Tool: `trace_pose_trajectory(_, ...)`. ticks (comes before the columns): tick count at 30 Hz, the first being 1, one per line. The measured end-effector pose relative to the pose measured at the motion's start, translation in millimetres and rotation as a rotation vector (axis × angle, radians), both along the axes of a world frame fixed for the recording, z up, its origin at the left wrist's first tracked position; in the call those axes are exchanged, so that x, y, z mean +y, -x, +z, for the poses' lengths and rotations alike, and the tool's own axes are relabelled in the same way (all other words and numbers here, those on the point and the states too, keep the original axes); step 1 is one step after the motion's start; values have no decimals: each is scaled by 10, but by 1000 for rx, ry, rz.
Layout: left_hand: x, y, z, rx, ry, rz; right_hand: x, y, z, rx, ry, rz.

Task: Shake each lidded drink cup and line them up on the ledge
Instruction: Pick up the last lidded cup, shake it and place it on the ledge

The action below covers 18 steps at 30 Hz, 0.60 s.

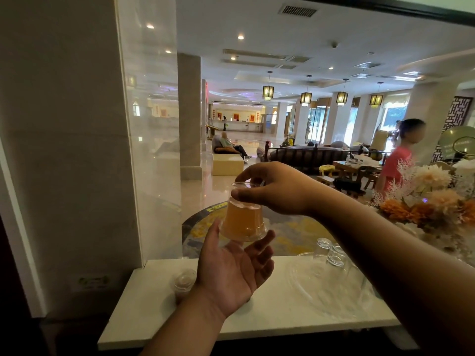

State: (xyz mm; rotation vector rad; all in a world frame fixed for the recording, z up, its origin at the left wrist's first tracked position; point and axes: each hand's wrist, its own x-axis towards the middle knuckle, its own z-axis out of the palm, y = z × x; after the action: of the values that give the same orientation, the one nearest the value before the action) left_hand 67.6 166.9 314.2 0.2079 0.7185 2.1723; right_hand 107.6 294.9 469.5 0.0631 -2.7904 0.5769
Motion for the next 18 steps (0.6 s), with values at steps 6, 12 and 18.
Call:
trace_pose_trajectory(6, -17, -15, 23, 10, 28, 1, -7, -9, -9, 1, -6, -7)
trace_pose_trajectory(12, 14, -18, 14, 15, 40, -3, 30, -20, -37, -6, 4, -7)
trace_pose_trajectory(18, 68, -16, 14, 13, 47, -5, 83, -19, -43, -7, 2, -6)
